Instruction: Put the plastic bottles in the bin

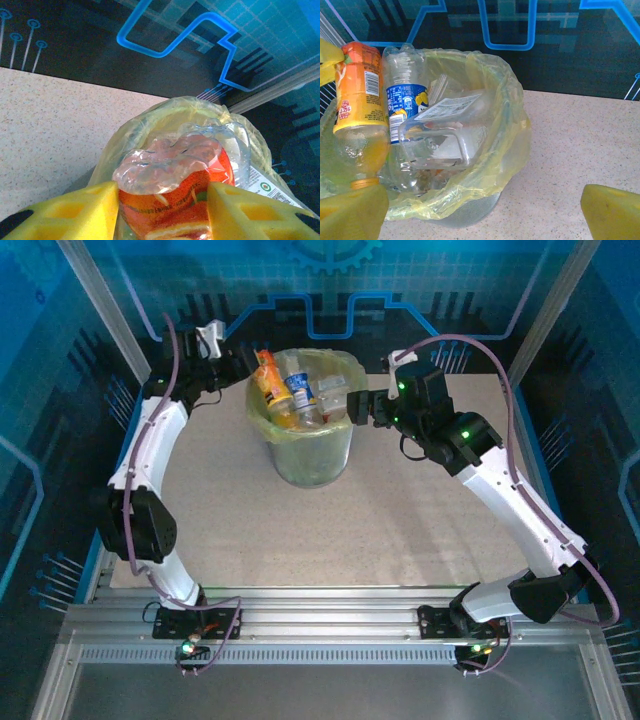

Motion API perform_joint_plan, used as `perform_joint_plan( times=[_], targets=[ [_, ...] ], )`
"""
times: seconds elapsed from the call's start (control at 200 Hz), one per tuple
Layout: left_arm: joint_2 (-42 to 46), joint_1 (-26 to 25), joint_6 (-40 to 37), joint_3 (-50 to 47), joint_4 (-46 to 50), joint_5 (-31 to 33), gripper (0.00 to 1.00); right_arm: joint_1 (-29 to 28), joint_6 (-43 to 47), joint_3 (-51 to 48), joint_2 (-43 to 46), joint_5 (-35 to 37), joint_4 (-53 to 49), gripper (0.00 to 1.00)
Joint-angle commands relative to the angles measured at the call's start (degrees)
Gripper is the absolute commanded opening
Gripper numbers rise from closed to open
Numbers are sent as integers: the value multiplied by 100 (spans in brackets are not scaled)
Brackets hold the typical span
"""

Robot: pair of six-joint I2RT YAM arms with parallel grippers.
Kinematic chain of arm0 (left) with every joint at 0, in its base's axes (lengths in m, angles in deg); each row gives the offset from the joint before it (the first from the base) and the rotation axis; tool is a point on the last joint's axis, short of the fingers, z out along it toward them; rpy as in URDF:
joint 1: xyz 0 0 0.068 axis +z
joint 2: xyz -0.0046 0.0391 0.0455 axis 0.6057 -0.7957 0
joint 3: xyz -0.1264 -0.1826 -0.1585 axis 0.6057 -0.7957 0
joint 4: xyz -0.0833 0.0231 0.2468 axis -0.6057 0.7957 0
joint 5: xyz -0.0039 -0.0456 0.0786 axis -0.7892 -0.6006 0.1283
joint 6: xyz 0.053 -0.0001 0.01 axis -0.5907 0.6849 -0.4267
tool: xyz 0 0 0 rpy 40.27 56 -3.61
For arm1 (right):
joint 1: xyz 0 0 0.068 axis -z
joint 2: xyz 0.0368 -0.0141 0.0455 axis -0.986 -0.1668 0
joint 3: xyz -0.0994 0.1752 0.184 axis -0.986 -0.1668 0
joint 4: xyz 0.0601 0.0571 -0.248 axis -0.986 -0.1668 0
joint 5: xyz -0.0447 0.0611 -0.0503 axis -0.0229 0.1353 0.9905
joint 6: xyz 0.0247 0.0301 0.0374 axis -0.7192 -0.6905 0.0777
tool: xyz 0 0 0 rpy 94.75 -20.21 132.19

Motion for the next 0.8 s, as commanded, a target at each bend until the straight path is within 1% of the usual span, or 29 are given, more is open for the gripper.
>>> perform_joint_plan(
  times=[0.0,0.15,0.33,0.565,0.675,0.795],
  targets=[
    [-144,-38,-353,122,-65,-424,46,82,-87,-56,-2,-6,80,100],
    [-158,-38,-690,-41,-45,-483,42,100,-96,-91,17,-6,80,100],
    [-54,-30,-957,-204,-68,-499,42,122,-139,-126,5,-6,89,100],
    [-16,-3,-1608,-172,217,-97,39,128,-114,-106,-87,-71,61,100],
    [-83,1,-1897,-70,353,-110,37,128,-136,-99,-107,-67,45,100],
    [-75,-1,-2083,-177,281,-151,38,128,-124,-100,-97,-51,45,100]
  ],
)
